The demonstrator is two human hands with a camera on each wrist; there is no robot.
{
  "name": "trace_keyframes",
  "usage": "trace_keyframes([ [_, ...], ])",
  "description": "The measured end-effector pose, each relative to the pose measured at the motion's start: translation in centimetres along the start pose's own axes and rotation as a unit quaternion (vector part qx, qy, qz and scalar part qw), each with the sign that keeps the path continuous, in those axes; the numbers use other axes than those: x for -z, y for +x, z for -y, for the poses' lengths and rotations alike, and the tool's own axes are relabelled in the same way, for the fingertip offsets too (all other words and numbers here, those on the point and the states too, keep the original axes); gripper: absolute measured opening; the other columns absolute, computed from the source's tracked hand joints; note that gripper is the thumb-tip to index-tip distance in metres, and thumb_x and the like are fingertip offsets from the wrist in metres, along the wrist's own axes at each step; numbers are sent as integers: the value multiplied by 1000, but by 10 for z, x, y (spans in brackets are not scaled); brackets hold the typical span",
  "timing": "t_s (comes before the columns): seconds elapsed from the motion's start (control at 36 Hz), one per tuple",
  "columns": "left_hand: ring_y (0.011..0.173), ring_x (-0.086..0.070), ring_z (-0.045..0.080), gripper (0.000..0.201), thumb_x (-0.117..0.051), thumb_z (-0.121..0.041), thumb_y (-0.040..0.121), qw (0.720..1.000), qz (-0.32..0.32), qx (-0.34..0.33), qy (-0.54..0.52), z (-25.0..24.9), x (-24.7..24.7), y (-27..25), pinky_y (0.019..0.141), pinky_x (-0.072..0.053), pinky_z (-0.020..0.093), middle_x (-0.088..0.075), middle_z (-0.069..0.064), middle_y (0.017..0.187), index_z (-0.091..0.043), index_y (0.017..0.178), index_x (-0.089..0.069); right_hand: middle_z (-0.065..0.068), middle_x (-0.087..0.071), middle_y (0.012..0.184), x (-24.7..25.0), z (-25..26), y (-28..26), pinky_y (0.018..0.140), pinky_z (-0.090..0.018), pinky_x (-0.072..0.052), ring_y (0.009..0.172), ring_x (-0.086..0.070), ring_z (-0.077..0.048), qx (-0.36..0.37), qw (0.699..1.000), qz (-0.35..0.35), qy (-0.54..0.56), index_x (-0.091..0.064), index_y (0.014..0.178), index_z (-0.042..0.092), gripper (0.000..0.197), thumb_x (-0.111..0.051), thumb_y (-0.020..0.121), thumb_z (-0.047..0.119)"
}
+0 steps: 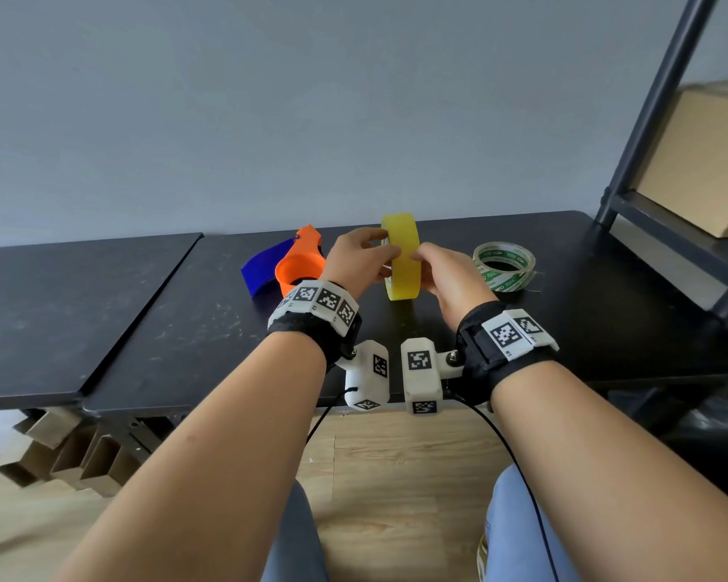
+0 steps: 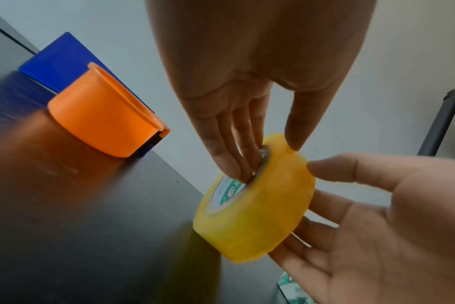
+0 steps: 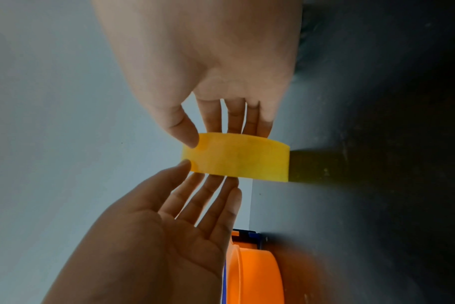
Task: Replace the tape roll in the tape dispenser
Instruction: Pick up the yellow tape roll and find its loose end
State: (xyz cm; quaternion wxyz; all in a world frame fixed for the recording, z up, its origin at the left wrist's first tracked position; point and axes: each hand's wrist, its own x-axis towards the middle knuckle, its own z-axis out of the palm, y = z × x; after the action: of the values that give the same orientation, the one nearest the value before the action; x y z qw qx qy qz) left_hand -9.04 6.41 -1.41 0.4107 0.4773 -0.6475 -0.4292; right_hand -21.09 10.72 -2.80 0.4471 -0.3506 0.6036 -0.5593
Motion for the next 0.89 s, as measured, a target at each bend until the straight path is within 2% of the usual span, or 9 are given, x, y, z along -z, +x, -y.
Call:
trace_keyframes([
  [0.08,73,-66,19,47,-64,-14,88,1000,0,-1,-4,-1,0,0,80,-59,33,-69,21,106,-7,133,-55,-16,-70,110,0,0,0,101,-51,-49,106,-65,-32,1,1000,-4,-1,-68,82,15,24,-59,64,29],
  [0.19,70,-65,16,47,-64,-15,88,1000,-5,-4,-3,0,-2,1,78,-59,31,-68,20,108,-6,134,-54,-19,-67,113,-1,3,0,102,-53,-47,110,-62,-35,5,1000,-7,-20,-65,72,17,9,-56,72,18],
  [0.25,70,-65,17,46,-63,-15,89,1000,-8,-6,0,0,-2,2,78,-59,32,-69,18,106,-6,133,-55,-20,-65,116,-1,3,1,104,-53,-45,113,-60,-36,12,999,3,-30,-65,70,19,16,-53,75,10],
  [0.36,68,-64,17,40,-63,-15,89,1000,-13,-7,-5,-1,-1,2,77,-58,34,-68,14,96,-5,128,-56,-17,-66,120,0,2,-2,105,-49,-45,116,-59,-34,20,999,25,-34,-69,116,11,48,-51,73,0],
  [0.42,66,-64,18,36,-62,-16,90,1000,-21,-4,-10,-3,0,3,78,-58,37,-68,13,90,-4,123,-57,-16,-68,117,0,2,-6,105,-48,-46,114,-61,-33,26,999,31,-37,-66,123,10,53,-50,73,-2],
  [0.53,61,-63,18,25,-62,-18,91,999,-33,-3,-14,-5,3,6,68,-57,32,-67,11,80,-5,112,-58,-22,-70,112,-2,8,-10,102,-50,-48,112,-63,-38,43,998,36,-43,-72,107,14,41,-51,76,-4],
  [0.64,59,-62,19,20,-61,-18,91,999,-32,-5,-19,-4,6,7,64,-57,31,-67,12,78,-7,108,-59,-20,-70,112,-4,10,-10,99,-46,-51,110,-64,-35,48,997,34,-42,-67,117,10,42,-53,80,-2],
  [0.75,66,-66,18,28,-62,-19,90,1000,-18,0,-16,-2,8,7,69,-59,30,-70,12,86,-9,115,-60,-18,-70,111,-5,8,-9,99,-47,-51,108,-65,-33,45,998,20,-29,-66,110,12,31,-57,81,3],
  [0.89,67,-66,16,36,-62,-13,89,1000,-3,5,-24,1,7,6,70,-58,28,-69,10,86,-10,124,-58,-14,-68,112,-5,8,-6,86,-35,-52,105,-63,-28,32,999,16,-35,-65,99,13,15,-56,87,12],
])
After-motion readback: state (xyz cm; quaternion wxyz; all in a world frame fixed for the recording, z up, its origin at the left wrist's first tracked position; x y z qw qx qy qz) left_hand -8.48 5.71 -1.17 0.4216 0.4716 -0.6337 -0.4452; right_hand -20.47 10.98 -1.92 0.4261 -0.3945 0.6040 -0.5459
